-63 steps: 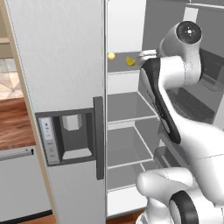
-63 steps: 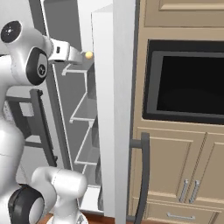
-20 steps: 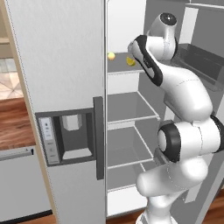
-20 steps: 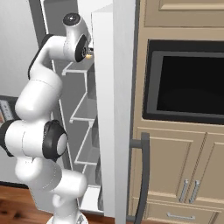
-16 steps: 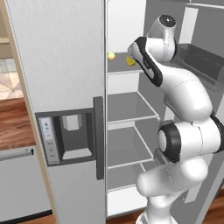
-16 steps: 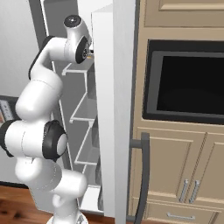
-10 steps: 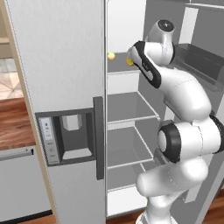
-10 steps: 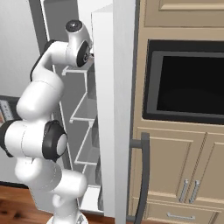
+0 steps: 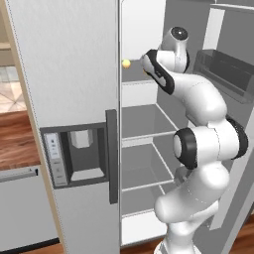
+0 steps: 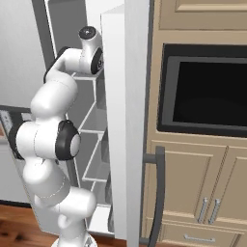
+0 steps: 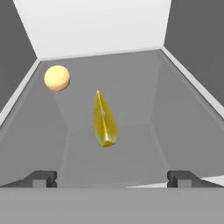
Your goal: Take the lemon wedge from the fridge and place it on the plate with fish on the dining counter.
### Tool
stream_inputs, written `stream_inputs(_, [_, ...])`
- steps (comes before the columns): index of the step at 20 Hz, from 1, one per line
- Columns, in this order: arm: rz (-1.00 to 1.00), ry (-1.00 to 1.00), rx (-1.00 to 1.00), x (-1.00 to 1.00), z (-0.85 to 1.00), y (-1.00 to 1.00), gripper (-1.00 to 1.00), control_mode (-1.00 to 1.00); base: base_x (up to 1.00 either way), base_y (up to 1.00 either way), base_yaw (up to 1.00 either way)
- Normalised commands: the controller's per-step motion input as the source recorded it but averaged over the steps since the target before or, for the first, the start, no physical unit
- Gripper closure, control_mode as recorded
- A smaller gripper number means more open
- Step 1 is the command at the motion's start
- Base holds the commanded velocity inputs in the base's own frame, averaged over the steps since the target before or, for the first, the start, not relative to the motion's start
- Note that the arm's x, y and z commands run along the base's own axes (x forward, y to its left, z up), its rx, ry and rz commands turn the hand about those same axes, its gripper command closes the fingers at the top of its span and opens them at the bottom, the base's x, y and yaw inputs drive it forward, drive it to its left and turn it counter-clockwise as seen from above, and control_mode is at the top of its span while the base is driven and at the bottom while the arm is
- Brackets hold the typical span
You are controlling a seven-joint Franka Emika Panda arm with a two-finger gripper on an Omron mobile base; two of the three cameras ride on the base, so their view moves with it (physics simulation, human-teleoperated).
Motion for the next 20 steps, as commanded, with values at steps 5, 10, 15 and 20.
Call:
stream_inputs(5, [-0.02, 0.02, 0.0, 0.6, 0.0, 0.02, -1.0, -1.0, 0.0, 0.0, 0.0])
stream_inputs(10, [0.0, 0.03, 0.0, 0.41, -0.13, 0.0, -1.0, -1.0, 0.0, 0.0, 0.0])
stream_inputs(15, [0.0, 0.05, 0.01, 0.26, -0.18, 0.0, -1.0, -1.0, 0.0, 0.0, 0.0])
stream_inputs(20, [0.0, 0.02, 0.01, -0.04, -0.19, 0.0, -1.0, -1.0, 0.0, 0.0, 0.0])
